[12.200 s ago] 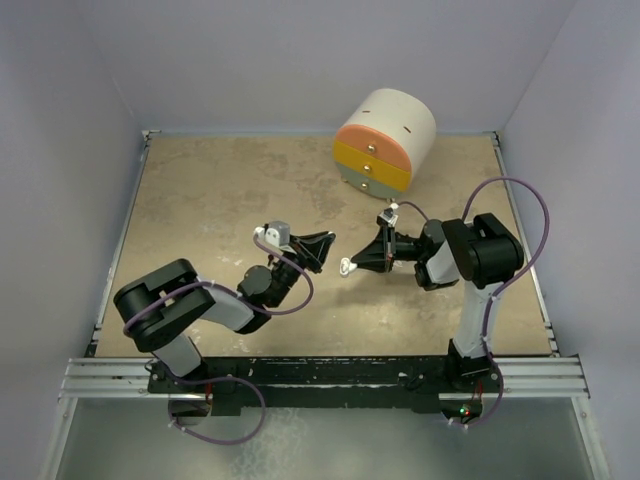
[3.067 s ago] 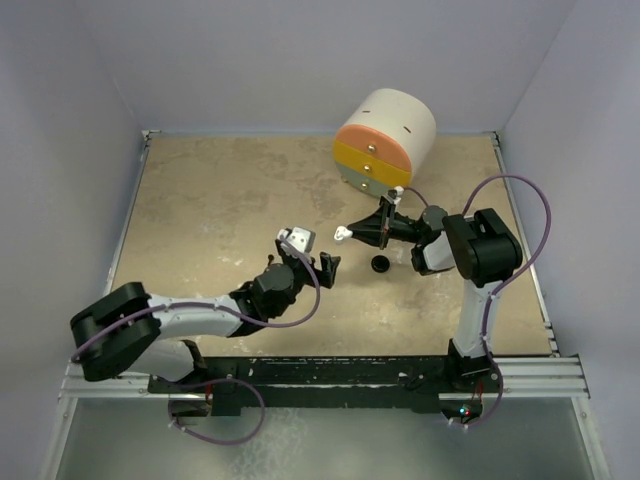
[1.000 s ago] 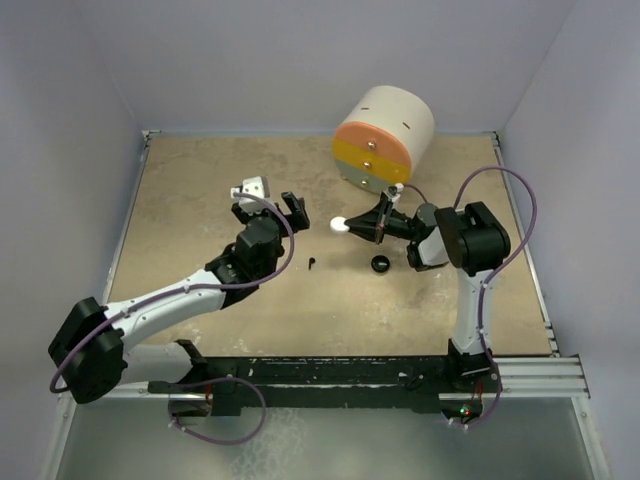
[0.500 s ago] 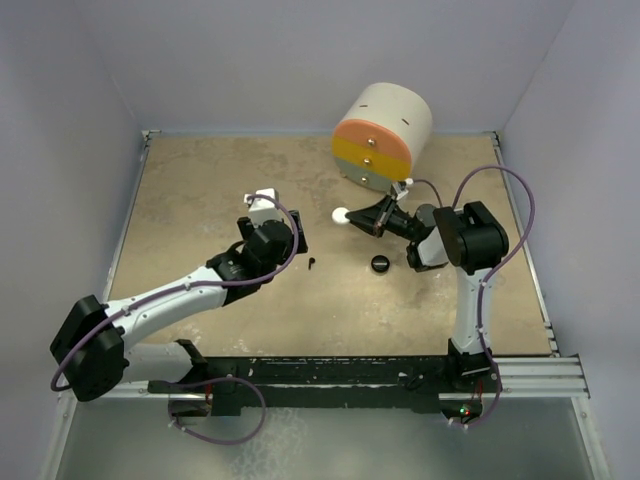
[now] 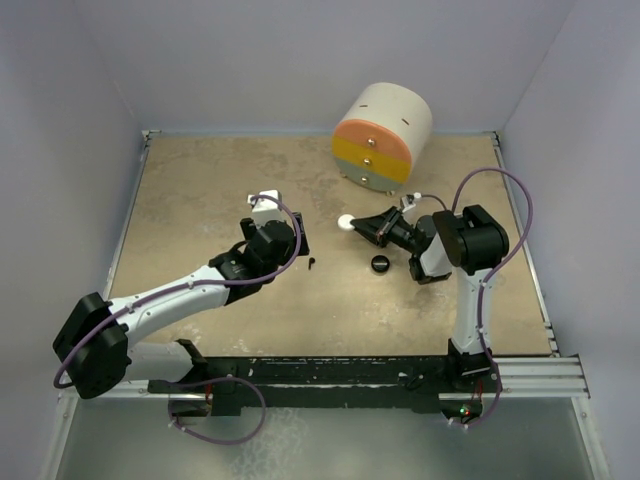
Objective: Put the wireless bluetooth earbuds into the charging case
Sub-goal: Place the charging case at the center of the board, then move the charging case to the center of the board, then pick up the charging case at the center of the board.
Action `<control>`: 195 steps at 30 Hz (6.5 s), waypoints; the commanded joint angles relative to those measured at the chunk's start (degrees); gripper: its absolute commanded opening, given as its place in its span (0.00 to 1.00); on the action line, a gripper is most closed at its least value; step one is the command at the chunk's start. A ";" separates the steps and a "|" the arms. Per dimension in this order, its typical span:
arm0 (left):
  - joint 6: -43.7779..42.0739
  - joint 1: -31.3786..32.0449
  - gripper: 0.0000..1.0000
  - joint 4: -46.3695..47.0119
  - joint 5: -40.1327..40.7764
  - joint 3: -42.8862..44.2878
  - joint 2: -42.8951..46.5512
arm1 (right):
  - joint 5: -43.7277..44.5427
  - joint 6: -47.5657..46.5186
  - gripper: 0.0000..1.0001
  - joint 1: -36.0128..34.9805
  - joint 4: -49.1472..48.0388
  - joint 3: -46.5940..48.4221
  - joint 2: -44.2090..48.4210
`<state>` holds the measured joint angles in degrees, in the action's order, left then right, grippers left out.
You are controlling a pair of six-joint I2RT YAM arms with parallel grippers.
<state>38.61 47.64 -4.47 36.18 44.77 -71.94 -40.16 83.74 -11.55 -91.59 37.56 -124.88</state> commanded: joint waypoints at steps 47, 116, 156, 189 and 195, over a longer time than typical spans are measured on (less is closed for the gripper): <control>2.87 -0.18 0.81 0.08 -8.72 4.53 -7.48 | 7.00 -5.79 0.20 6.54 6.02 -1.97 3.39; 4.36 -0.88 0.82 -6.07 -7.33 -1.49 4.72 | 33.70 -24.18 0.76 -31.47 65.46 -0.54 27.66; 8.06 -0.88 0.80 -7.21 -14.74 -5.85 8.67 | 51.81 -52.05 0.82 -43.97 93.83 9.13 34.89; 11.42 -3.38 0.78 2.80 -24.45 -8.25 5.82 | 51.36 -54.33 0.01 -46.02 85.60 5.85 44.24; 16.87 -7.58 0.77 19.41 -34.93 -16.57 9.17 | 48.59 -55.58 0.00 -46.02 83.36 7.91 43.09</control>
<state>50.33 43.16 -0.05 10.52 33.21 -66.02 10.79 29.91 -57.36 -4.73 43.42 -81.43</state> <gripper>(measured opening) 0.780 0.499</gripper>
